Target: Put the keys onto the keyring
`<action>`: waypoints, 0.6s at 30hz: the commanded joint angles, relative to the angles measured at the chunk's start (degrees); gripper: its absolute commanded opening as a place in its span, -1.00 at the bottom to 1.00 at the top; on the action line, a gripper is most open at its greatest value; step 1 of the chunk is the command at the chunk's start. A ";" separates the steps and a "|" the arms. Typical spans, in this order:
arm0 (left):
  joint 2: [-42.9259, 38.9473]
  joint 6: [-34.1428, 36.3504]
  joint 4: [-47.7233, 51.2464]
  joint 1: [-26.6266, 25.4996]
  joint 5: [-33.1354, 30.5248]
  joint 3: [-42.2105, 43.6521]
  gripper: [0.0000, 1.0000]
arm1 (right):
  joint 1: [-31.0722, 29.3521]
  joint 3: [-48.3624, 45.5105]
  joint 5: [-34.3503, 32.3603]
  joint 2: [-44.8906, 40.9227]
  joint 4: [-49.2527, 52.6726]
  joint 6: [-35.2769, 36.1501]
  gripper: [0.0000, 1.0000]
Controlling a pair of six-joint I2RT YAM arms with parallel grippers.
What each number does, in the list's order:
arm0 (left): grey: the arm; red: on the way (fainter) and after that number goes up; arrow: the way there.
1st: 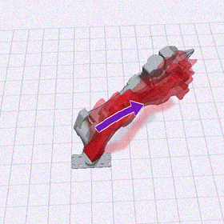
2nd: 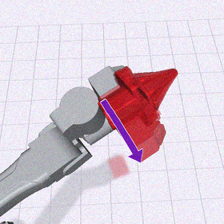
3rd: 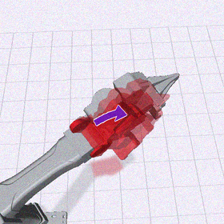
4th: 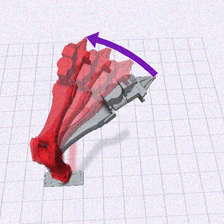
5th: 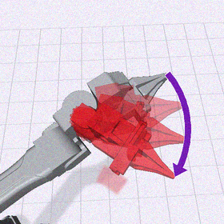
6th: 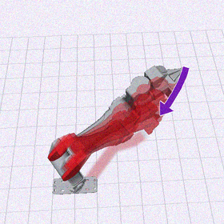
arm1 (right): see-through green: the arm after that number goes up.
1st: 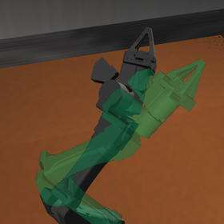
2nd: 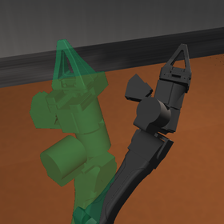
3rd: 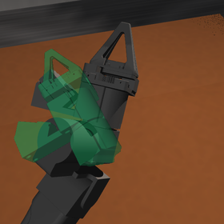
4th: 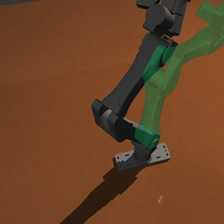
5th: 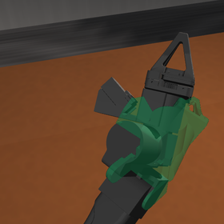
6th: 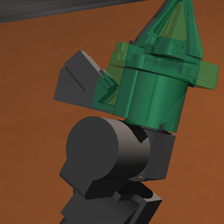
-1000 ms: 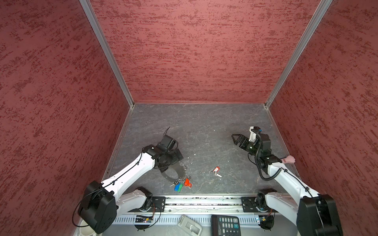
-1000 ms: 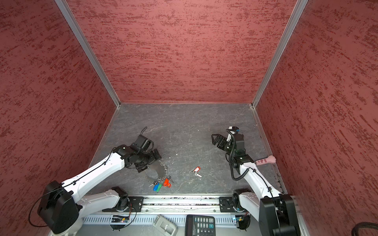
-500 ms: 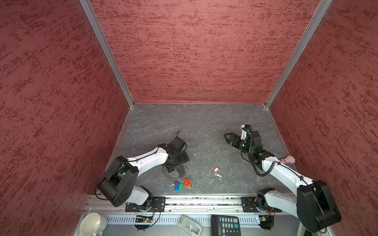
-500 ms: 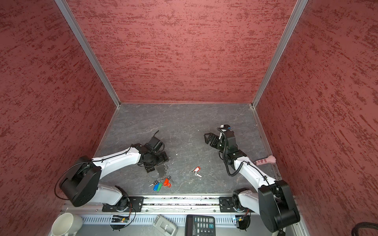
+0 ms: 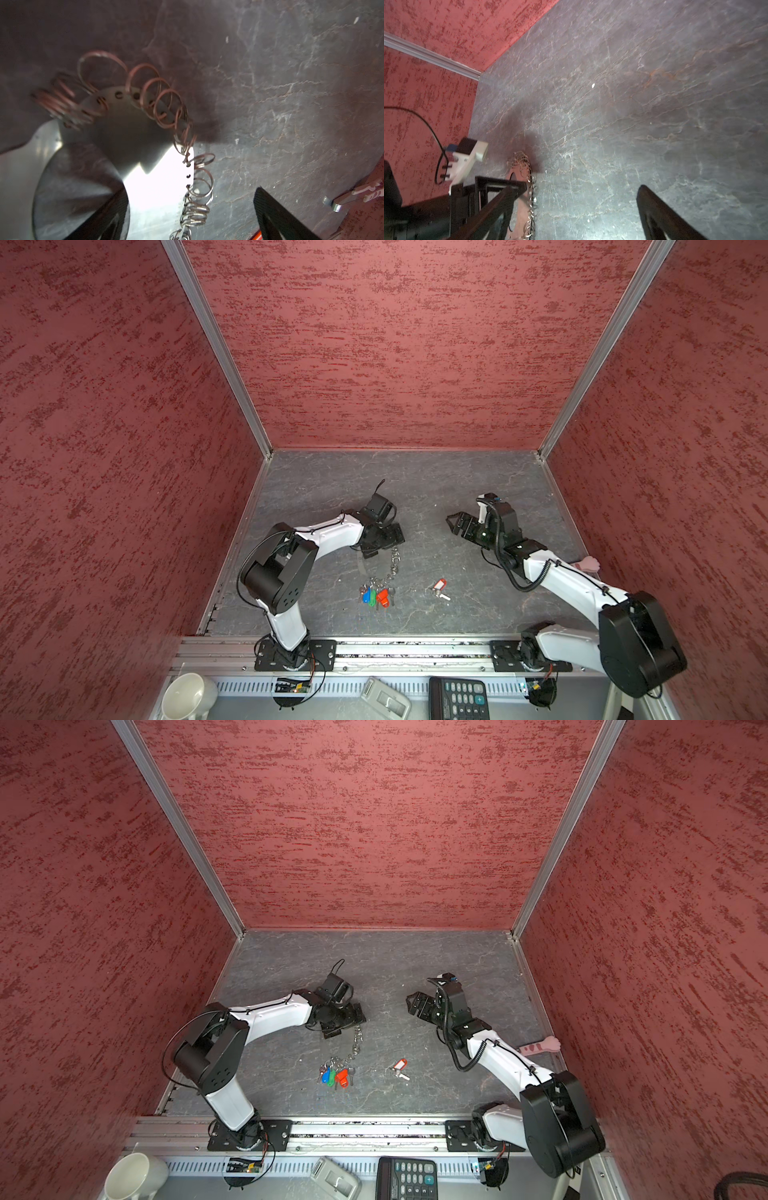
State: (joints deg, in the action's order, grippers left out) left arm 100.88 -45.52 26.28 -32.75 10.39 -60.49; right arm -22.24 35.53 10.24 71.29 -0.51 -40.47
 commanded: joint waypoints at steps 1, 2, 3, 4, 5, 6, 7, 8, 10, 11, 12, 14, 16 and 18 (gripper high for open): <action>-0.96 5.88 4.38 1.93 -1.45 -0.55 0.91 | -3.15 0.18 0.36 -0.16 1.43 -2.08 0.79; -2.94 6.80 5.41 2.57 -2.17 -0.27 0.91 | -4.52 -0.04 0.84 -0.31 1.49 -1.58 0.76; -5.18 7.55 6.17 3.09 -2.89 0.51 0.91 | -6.00 -0.21 1.18 -0.59 1.47 -0.80 0.75; -7.23 7.87 6.59 3.47 -3.54 1.50 0.91 | -7.46 -0.28 0.98 -0.78 1.75 -0.19 0.74; -9.50 7.99 6.70 4.06 -3.82 2.89 0.92 | -9.06 -0.04 0.68 -0.67 2.57 0.46 0.71; -12.11 7.95 6.67 4.84 -3.75 4.61 0.91 | -10.77 0.48 0.40 -0.19 3.66 0.99 0.68; -14.35 7.63 6.45 5.63 -3.82 6.21 0.91 | -12.37 1.34 0.08 0.40 4.89 1.39 0.65; -17.09 7.11 6.11 6.84 -3.93 8.30 0.91 | -14.31 2.48 -0.42 1.52 6.46 1.63 0.61; -22.57 6.45 3.98 9.67 -3.59 12.98 0.90 | -18.75 4.93 -1.07 4.13 9.03 1.80 0.58; -25.64 6.20 2.80 11.46 -3.65 15.59 0.89 | -21.11 6.55 -1.27 5.78 10.45 1.70 0.58; -28.12 5.99 1.91 13.24 -3.63 17.69 0.89 | -22.99 8.14 -1.21 7.26 11.82 1.34 0.56; -34.03 5.93 0.01 17.61 -2.83 21.97 0.89 | -26.65 11.98 -1.10 9.92 14.81 0.77 0.50; -38.85 6.22 -1.19 20.77 -2.71 25.29 0.89 | -29.48 15.17 -0.95 11.65 17.46 0.38 0.46; -42.60 6.97 -2.31 23.26 -2.57 28.00 0.89 | -31.53 18.06 -0.23 14.50 19.77 -0.13 0.41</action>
State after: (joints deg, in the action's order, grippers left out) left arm 62.02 -39.99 27.38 -11.73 7.49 -34.94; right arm -51.81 50.28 10.31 83.96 13.54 -39.24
